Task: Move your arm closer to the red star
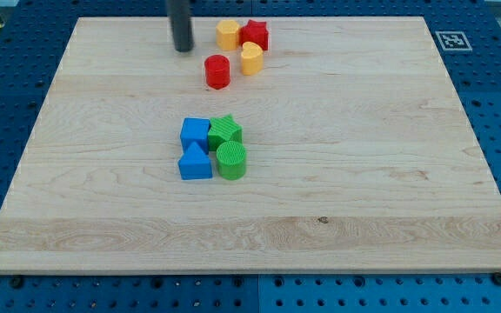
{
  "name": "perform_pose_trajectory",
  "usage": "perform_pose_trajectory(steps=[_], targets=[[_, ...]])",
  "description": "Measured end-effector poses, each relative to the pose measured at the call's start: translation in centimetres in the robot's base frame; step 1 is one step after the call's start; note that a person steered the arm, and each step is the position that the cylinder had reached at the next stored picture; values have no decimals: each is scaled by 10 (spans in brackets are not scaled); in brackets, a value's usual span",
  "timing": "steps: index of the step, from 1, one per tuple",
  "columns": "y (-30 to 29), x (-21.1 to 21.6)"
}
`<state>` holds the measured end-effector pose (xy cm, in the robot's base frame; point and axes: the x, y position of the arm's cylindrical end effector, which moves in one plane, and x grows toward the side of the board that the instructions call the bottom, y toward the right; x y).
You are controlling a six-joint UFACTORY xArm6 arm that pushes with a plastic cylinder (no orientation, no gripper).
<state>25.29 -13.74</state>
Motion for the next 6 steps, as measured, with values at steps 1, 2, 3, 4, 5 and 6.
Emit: perform_pose_trajectory(steps=[1, 2, 3, 4, 5, 6], targets=[[-28, -36], [-11, -61], [26, -60], [85, -58], [128, -56], [134, -37]])
